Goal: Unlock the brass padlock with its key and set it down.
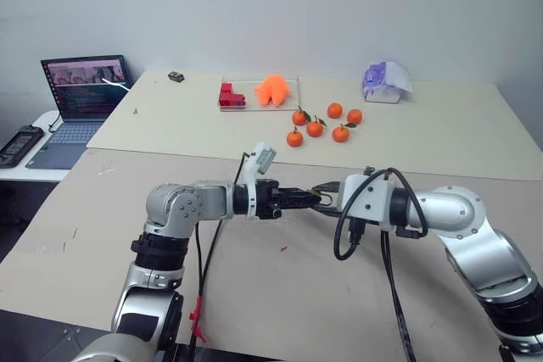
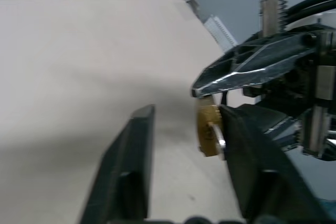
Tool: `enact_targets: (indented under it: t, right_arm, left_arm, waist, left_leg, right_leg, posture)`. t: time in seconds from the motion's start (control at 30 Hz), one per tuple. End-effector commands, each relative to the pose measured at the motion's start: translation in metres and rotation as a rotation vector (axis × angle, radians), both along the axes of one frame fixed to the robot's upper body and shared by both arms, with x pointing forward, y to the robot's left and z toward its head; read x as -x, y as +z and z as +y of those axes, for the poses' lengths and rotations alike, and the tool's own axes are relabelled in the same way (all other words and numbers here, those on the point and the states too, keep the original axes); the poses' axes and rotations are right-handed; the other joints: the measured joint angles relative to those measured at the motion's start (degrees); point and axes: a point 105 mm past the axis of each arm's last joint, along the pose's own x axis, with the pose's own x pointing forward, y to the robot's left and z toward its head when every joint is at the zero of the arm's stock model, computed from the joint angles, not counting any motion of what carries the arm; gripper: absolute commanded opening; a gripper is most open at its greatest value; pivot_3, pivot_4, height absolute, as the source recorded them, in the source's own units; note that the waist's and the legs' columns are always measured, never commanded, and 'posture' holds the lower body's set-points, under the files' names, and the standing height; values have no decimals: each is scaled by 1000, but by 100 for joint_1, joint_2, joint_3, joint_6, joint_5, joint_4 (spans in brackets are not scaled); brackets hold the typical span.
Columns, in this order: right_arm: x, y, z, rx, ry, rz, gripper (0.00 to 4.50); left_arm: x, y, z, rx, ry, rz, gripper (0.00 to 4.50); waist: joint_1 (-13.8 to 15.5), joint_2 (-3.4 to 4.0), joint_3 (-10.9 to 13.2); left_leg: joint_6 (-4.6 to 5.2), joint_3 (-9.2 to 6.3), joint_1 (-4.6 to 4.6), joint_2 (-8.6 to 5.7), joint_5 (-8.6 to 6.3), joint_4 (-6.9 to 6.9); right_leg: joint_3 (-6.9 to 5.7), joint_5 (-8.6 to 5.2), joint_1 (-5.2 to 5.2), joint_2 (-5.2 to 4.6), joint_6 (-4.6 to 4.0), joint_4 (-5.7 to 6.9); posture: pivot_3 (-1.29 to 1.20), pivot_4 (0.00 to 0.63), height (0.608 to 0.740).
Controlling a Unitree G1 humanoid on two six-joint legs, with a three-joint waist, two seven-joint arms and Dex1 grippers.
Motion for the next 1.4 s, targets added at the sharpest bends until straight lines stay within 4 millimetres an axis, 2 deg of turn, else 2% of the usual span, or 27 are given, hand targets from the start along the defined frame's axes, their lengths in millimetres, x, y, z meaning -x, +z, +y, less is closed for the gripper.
enact_targets:
  t: [0.03, 0.07, 0.1, 0.47, 0.5, 0.57, 0.63, 0.67, 0.73, 0.8, 0.97, 1.03, 1.07, 1.1, 1.17, 1.2, 1.27, 1.3, 1.4]
  right_arm:
    - [4, 18, 4, -14, 28, -80, 912]
    - [4, 18, 4, -13, 28, -81, 912]
    - [4, 18, 4, -13, 27, -81, 912]
    - [4, 16, 2, -15, 23, -61, 912]
    - [5, 16, 2, -38, 21, -26, 1712]
    - [5, 16, 2, -46, 18, -17, 2181]
    - [4, 18, 1, -49, 8, -26, 2930]
    - [4, 20, 0, -64, -2, -19, 3066]
    - [5, 23, -4, -93, -21, 15, 3910]
    - [7, 24, -10, -102, -40, 42, 4416]
    - [5, 26, -32, -188, -130, 143, 4416]
    - [2, 33, -37, -276, -160, 173, 3866]
    - [1, 34, -40, -306, -172, 180, 3737]
    - [0, 35, -43, -325, -183, 184, 3288]
    - [-3, 36, -49, -358, -203, 198, 2700]
    - [-3, 35, -51, -370, -210, 207, 2180]
    - [-1, 30, -57, -381, -215, 258, 1746]
    - [2, 27, -60, -371, -213, 281, 1330]
    - [6, 17, -66, -353, -221, 329, 1330]
  left_arm:
    - [-2, 2, 4, -9, 18, -12, 297]
    - [-2, 2, 4, -9, 22, -9, 88]
    - [-2, 2, 3, -6, 24, -4, 64]
    - [-4, 1, 3, -17, 35, 5, 72]
    - [-5, 2, 4, -15, 35, 5, 72]
    - [-6, 2, 4, -16, 38, 3, 72]
    - [-7, 2, 5, -16, 46, 4, 72]
    - [-8, 2, 7, -15, 54, 8, 72]
    - [-9, 2, 10, -13, 65, 14, 72]
    - [-8, 1, 13, -16, 71, 19, 72]
    - [-9, 2, 16, -15, 74, 30, 72]
    - [-7, 7, 16, -2, 57, 34, 72]
    - [-6, 11, 16, 15, 43, 40, 72]
    - [-4, 15, 16, 39, 27, 49, 72]
    - [1, 25, 18, 109, -12, 90, 72]
    - [3, 26, 21, 126, -26, 110, 72]
    - [4, 27, 31, 143, -34, 149, 72]
    - [3, 29, 35, 150, -29, 161, 72]
    - [-6, 38, 46, 177, 3, 181, 72]
  waist:
    - [-2, 0, 0]
    - [-2, 0, 0]
    - [-1, 0, 0]
    - [-1, 0, 0]
    - [0, 0, 0]
    - [-4, 0, 0]
    - [-9, 0, 0]
    - [-6, 1, 0]
    - [0, 0, 0]
    - [1, 0, 0]
    - [5, 0, 0]
    - [-8, 0, 0]
    - [-16, 0, 0]
    - [-17, 0, 0]
    - [-14, 0, 0]
    - [-13, 0, 0]
    - [-14, 0, 0]
    - [-15, 0, 0]
    - [-13, 0, 0]
  left_leg:
    - [0, 0, 0, 0, 0, 0]
    - [0, 0, 0, 0, 0, 0]
    - [0, 0, 1, 0, 0, 0]
    - [0, 0, 2, 0, 0, 0]
    - [0, 0, 2, 0, 0, 0]
    - [0, 0, 2, 0, 0, -1]
    - [0, 0, 3, 0, 0, -3]
    - [0, -1, 3, 0, 0, -3]
    - [0, 0, 2, 0, 0, -2]
    - [-1, -1, 0, -1, 0, -2]
    - [-1, -2, 0, -1, 1, -3]
    - [-1, -2, 0, -2, 1, -3]
    - [-1, -3, 1, -2, 0, -3]
    - [-1, -3, 2, -2, 0, -4]
    - [0, -5, 2, -3, 0, -7]
    - [0, -6, 1, -3, 0, -7]
    - [0, -7, 0, -4, 0, -7]
    - [0, -7, 0, -5, 0, -7]
    - [-1, -11, 0, -5, 0, -7]
  right_leg:
    - [0, 0, 0, 0, 0, 0]
    - [0, 0, 0, 0, 0, 0]
    - [0, 0, 0, 0, 0, 1]
    - [0, 0, 1, 0, 0, 0]
    - [0, 0, 1, 0, 0, 0]
    - [0, 0, 1, 0, 0, 0]
    - [0, 0, 1, 0, 0, 0]
    - [0, 0, 1, 0, 0, 0]
    - [0, 0, 1, 0, 0, 0]
    - [0, 0, 1, 0, 0, -1]
    - [0, 0, 2, -1, 0, -1]
    - [1, 0, 2, -1, 0, -1]
    - [0, 0, 3, -1, 0, -1]
    - [0, 0, 4, -1, 0, 0]
    - [0, 0, 3, 0, 0, 0]
    - [0, 0, 3, 0, 0, -1]
    - [0, 0, 3, 0, 1, -1]
    - [0, -1, 3, -1, 1, -2]
    - [-4, -1, 2, -1, 2, -1]
  posture:
    - [0, 150, 723]
    - [0, 150, 723]
    - [0, 150, 723]
    - [0, 150, 723]
    - [0, 150, 723]
    - [0, 150, 723]
    - [0, 150, 723]
    - [0, 150, 723]
    - [0, 150, 723]
    - [0, 150, 723]
    - [0, 150, 723]
    - [0, 150, 723]
    - [0, 150, 723]
    - [0, 150, 723]
    - [0, 150, 723]
    - [0, 150, 723]
    - [0, 150, 723]
    - [0, 150, 723]
    - [0, 150, 723]
